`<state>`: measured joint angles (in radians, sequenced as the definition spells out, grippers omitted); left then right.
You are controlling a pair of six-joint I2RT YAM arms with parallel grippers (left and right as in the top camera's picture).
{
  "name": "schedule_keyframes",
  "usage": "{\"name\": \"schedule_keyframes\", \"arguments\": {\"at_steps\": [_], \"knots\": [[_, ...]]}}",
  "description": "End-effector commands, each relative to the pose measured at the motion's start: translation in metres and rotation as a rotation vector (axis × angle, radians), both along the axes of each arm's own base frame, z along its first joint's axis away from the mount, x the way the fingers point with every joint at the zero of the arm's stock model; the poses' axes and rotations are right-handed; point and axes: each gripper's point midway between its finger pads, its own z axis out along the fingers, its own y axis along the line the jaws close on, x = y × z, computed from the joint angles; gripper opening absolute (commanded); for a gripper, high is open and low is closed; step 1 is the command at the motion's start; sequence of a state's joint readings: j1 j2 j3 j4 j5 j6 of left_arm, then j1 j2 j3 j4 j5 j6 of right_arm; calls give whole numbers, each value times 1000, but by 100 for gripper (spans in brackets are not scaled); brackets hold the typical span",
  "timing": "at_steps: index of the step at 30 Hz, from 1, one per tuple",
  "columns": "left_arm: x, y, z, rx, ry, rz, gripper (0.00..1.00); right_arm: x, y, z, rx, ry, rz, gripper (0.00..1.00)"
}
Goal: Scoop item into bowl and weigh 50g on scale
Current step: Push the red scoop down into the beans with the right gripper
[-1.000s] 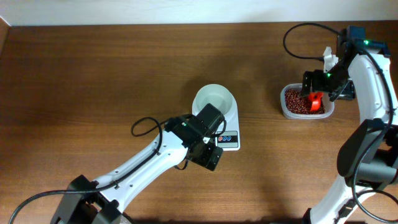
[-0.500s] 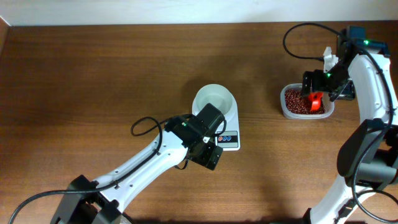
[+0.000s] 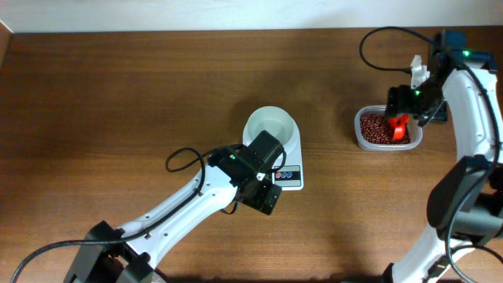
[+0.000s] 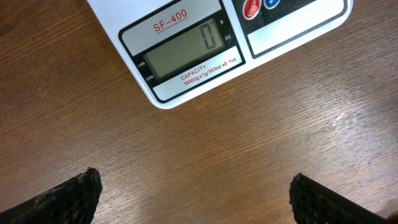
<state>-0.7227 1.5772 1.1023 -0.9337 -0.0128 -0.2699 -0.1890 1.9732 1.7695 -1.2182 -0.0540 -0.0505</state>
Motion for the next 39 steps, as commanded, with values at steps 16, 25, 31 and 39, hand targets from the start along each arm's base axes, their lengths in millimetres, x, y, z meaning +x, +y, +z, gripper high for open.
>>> {"name": "schedule_keyframes", "arguments": {"at_steps": [16, 25, 31, 39], "knots": [[0, 2, 1, 7, -12, -2, 99, -12, 11, -13, 18, -3, 11, 42], [0, 2, 1, 7, -11, -2, 99, -7, 8, -26, 9, -24, 9, 28], [0, 2, 1, 7, -11, -2, 99, -6, 2, -26, -24, -30, 1, 9], [0, 2, 1, 7, -11, -2, 99, -4, -7, -26, -77, -33, 27, 5]]}}
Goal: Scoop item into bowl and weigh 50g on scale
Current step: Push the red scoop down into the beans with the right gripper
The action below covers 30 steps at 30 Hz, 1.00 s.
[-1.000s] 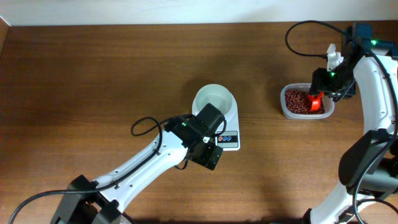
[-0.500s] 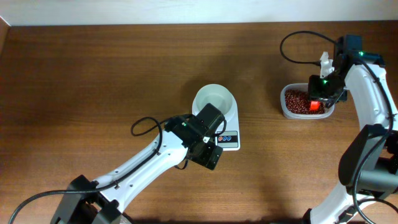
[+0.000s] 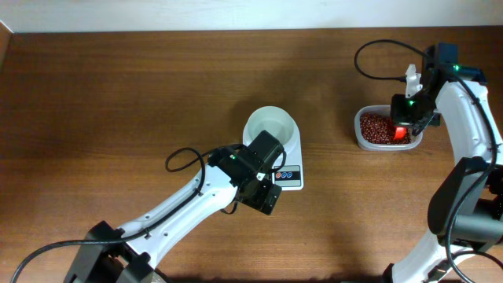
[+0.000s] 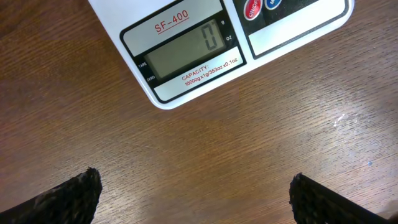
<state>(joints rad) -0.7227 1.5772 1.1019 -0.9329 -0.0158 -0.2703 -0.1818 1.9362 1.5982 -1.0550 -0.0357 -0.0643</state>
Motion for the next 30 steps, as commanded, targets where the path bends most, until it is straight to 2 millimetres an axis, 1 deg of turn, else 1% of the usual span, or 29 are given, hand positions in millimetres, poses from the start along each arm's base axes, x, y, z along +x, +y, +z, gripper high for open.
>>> {"name": "schedule_keyframes", "arguments": {"at_steps": [1, 2, 4, 6, 7, 8, 10, 12, 14, 16, 17, 19, 20, 22, 24, 27, 30], "knots": [[-1, 2, 1, 5, -9, -3, 99, -1, -9, 4, -64, -7, 25, 4], [-1, 2, 1, 5, -9, -3, 99, -1, -9, 4, -71, -7, 58, 4], [-1, 2, 1, 5, -9, -3, 99, 0, -8, 3, -67, -10, 58, 4], [-1, 2, 1, 5, -9, -3, 99, -4, -6, -6, -59, 2, 54, 4], [-1, 2, 1, 5, -9, -3, 99, -7, -4, -12, -44, 8, 54, 4], [-1, 2, 1, 5, -9, -3, 99, -7, 6, -16, 9, 1, 64, 4], [-1, 2, 1, 5, -9, -3, 99, -6, 13, -17, 52, -4, 71, 4], [-1, 2, 1, 5, -9, -3, 99, -6, 15, -16, 62, -9, 65, 4], [-1, 2, 1, 5, -9, -3, 99, -3, 25, -14, 154, -34, 69, 4], [-1, 2, 1, 5, -9, -3, 99, -3, 23, -12, 197, -44, 54, 4], [-1, 2, 1, 5, -9, -3, 99, -3, 19, -11, 216, -51, 40, 4], [-1, 2, 1, 5, -9, -3, 99, -4, 16, -7, 312, -78, 16, 4], [-1, 2, 1, 5, -9, -3, 99, -5, 13, -7, 336, -82, 2, 4], [-1, 2, 1, 5, -9, -3, 99, -14, 5, -14, 383, -76, -24, 4], [-1, 2, 1, 5, -9, -3, 99, -16, 10, -18, 471, -107, -28, 4], [-1, 2, 1, 5, -9, -3, 99, -20, 12, -23, 490, -103, -33, 4], [-1, 2, 1, 5, -9, -3, 99, -18, 19, -18, 542, -116, -33, 4]]}}
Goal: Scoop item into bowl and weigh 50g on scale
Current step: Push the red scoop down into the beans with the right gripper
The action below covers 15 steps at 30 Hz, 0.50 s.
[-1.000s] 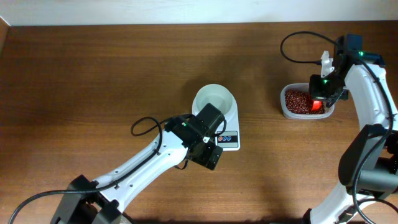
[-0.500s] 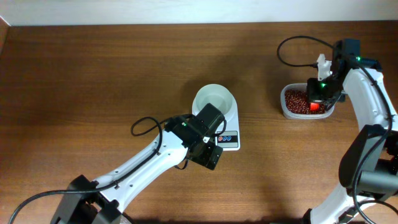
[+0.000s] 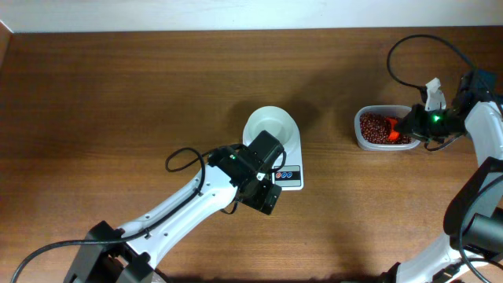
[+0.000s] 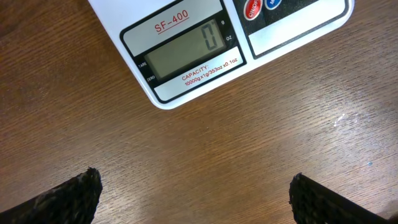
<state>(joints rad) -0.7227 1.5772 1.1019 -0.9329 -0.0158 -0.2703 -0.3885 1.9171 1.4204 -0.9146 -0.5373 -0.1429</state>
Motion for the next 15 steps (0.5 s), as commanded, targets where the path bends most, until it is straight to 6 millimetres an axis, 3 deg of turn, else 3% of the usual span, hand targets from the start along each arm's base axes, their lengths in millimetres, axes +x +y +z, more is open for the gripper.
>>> {"name": "schedule_keyframes", "arguments": {"at_steps": [1, 5, 15], "knots": [[-1, 2, 1, 5, -9, -3, 99, -9, 17, -3, 94, 17, 17, 4], [-1, 2, 1, 5, -9, -3, 99, -13, 1, -3, 112, 26, -37, 4], [-1, 2, 1, 5, -9, -3, 99, -8, -7, 11, 267, -53, -79, 4]]}}
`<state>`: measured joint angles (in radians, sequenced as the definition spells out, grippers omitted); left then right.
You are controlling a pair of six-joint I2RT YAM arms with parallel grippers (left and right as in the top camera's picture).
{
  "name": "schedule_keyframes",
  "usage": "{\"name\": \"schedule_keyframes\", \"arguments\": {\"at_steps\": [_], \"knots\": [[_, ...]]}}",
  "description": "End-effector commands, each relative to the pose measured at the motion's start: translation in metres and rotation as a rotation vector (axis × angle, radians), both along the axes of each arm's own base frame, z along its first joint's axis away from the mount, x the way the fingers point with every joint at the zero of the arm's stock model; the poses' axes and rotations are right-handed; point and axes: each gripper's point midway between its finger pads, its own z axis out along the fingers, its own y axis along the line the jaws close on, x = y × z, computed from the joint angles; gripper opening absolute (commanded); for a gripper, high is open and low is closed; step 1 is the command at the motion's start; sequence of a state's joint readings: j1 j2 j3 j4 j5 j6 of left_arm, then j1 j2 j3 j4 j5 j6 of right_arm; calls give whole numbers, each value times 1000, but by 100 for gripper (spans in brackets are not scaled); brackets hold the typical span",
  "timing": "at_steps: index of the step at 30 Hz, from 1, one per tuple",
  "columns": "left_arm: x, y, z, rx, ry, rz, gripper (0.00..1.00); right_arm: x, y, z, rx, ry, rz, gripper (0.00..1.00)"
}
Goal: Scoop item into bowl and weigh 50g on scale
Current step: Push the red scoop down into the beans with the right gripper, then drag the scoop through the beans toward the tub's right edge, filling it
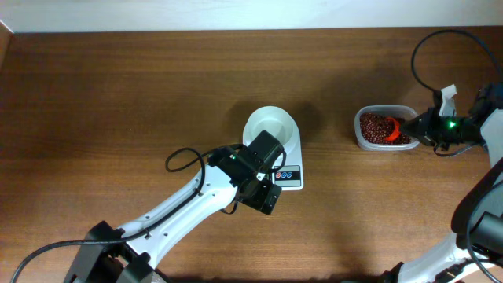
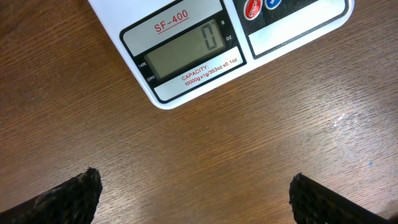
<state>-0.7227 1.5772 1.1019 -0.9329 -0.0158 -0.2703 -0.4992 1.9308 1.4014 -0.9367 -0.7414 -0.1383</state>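
An empty white bowl point(image 1: 271, 126) stands on the white scale point(image 1: 292, 174). In the left wrist view the scale's display point(image 2: 186, 53) reads 0. My left gripper point(image 2: 196, 202) hovers open over bare table just in front of the scale, with nothing between its fingers point(image 2: 68, 198). A clear container of red beans point(image 1: 379, 130) sits at the right. My right gripper point(image 1: 420, 126) reaches in from the container's right side, shut on a red scoop point(image 1: 395, 124) whose head lies in the beans.
The right arm's cable point(image 1: 428, 47) loops above the container near the table's back edge. The left arm point(image 1: 181, 208) stretches from the front left across to the scale. Brown wooden table point(image 1: 118, 94) all round.
My right arm has drawn a little further to the right, and the scoop's red head now sits nearer the container's right rim. The left arm and the scale reading are unchanged.
The right gripper first held the scoop in the beans from behind the container. Then it was at the container's right part, then its wrist lay out to the right with the scoop low in the beans, and now further right. The scale read 0 throughout.
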Motion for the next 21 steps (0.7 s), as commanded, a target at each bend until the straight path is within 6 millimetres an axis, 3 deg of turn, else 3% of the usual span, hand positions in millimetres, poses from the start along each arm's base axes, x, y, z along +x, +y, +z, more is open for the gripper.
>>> {"name": "schedule_keyframes", "arguments": {"at_steps": [1, 12, 21], "knots": [[-1, 2, 1, 5, -9, -3, 99, 0, 5, 1, 59, -24, 7, 4], [-1, 2, 1, 5, -9, -3, 99, -3, -26, 15, 142, -86, -90, 4], [-1, 2, 1, 5, -10, -3, 99, -1, -22, 22, 183, -111, -89, 4]]}}
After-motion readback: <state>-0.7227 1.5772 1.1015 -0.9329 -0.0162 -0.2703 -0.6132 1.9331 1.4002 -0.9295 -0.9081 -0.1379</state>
